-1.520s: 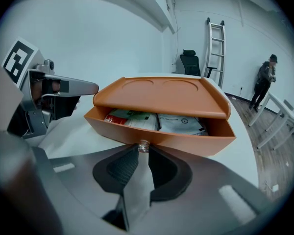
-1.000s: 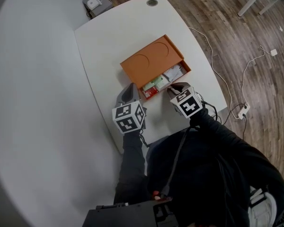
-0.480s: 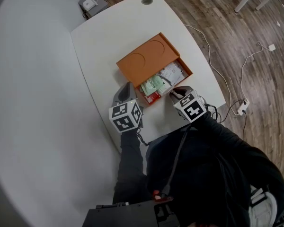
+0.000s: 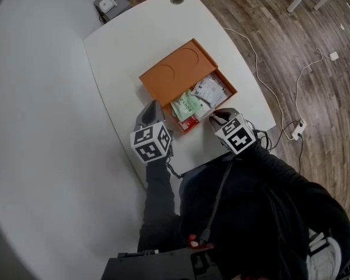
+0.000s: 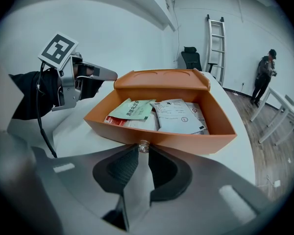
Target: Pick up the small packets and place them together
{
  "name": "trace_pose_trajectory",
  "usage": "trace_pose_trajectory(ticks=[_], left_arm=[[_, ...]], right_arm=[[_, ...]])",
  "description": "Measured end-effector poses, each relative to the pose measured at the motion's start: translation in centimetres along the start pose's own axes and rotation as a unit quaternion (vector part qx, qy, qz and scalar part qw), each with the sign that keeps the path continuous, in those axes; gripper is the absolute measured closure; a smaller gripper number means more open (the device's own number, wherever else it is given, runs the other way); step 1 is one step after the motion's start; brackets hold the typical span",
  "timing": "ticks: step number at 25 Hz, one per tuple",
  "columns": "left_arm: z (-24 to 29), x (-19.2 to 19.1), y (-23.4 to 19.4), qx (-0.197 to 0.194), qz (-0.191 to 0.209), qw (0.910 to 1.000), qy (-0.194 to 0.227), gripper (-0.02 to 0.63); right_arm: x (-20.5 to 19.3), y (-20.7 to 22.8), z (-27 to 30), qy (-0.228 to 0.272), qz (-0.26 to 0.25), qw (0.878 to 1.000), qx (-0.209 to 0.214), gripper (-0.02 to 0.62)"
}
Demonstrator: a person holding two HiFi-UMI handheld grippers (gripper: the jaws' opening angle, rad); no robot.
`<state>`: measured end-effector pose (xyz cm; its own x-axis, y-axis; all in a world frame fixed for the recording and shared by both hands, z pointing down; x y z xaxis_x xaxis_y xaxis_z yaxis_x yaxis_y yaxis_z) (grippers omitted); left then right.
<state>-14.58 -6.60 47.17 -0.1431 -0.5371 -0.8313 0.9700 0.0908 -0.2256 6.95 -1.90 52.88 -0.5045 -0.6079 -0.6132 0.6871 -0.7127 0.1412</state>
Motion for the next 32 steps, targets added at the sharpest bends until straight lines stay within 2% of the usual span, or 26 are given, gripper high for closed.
trace_pose_trajectory(ticks=[12,17,20,24,28,30,32], left_arm=[[0.2,0.2,-0.1,0.007,-0.001,1.0,-0.001,0.604],[0.2,0.1,0.1,0.008,-0.001,1.0,-0.002,0.604],[0.2,0.0,0.0,0.008,-0.002,1.0,-0.001,0.604],[0.1,0.0,0.0,0.003,-0.009,1.0,0.001,0.604],[0.0,0.0,-0.1,0.001,-0.014,0.9999,0.004,0.604],[0.0,-0.1,-0.1,0.0,-0.016,0.9999,0.005,0.604],[0.1,-0.1,-0.1,-0.001,-0.017,0.9998,0.004,0.604]], right_arm=[[-0.3,0.0,-0.3,0.008,0.007,1.0,0.009,0.531],[-0.9,0.2,0.6,-0.001,0.035,0.999,0.037,0.522],[-0.8,0.3,-0.2,-0.002,0.044,0.997,0.066,0.476],[0.4,2.4,-3.9,0.024,0.044,0.998,0.048,0.472],[4.8,4.5,-6.2,0.074,0.013,0.997,0.022,0.472],[6.7,4.9,-5.5,0.074,-0.017,0.997,0.019,0.465],[7.8,4.7,-3.9,0.055,-0.045,0.997,0.029,0.445]])
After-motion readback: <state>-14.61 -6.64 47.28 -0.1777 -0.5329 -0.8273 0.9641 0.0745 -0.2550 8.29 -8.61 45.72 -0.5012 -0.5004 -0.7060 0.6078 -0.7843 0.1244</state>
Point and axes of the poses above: the fingertips, and each gripper's own axes: z forward along the fingers, y to its right, x out of its top, the point moved 5 cm from there along -z, backward along the fingers, and after that the axes turned 3 degrees about y, right-handed, at the moved point
